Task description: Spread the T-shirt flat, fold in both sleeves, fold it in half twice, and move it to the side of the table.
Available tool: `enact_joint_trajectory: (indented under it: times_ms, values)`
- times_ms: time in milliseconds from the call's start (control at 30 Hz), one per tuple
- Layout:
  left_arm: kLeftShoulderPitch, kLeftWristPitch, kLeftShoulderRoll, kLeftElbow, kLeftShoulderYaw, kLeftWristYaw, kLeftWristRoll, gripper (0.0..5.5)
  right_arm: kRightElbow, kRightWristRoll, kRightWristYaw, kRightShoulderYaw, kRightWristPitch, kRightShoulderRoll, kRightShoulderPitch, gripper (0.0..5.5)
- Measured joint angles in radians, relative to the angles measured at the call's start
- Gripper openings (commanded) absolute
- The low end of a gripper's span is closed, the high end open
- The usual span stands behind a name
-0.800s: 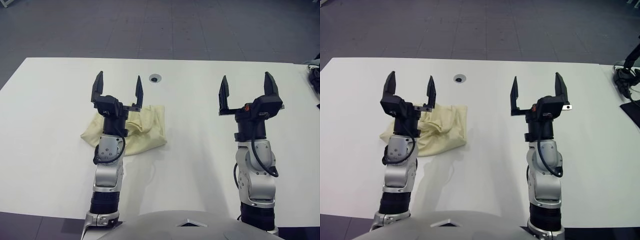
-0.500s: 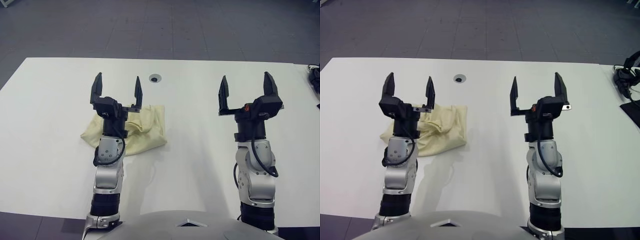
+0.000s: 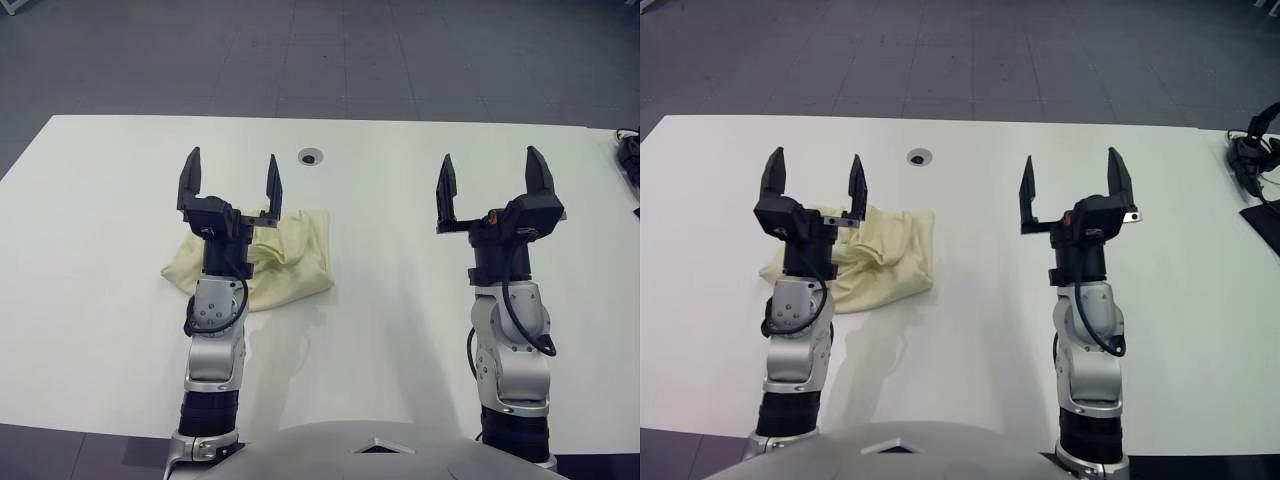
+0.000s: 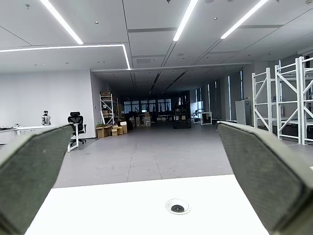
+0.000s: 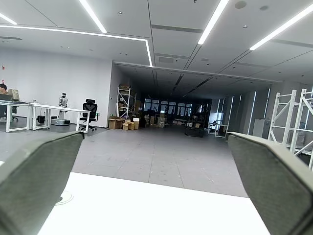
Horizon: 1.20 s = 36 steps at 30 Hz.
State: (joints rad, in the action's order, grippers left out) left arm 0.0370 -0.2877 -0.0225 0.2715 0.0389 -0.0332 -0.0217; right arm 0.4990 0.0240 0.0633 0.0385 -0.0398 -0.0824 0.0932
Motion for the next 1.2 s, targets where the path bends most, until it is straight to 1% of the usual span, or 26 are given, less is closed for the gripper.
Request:
enact_joint_trajectory:
  times_ms: [1200]
  values:
    - [-0.013,0.0,0.001,-0.023,-0.004,-0.018,-0.016,5.39,-0.011,0.0,0.001,0.004,-0.004,0.0,-0.005,5.4]
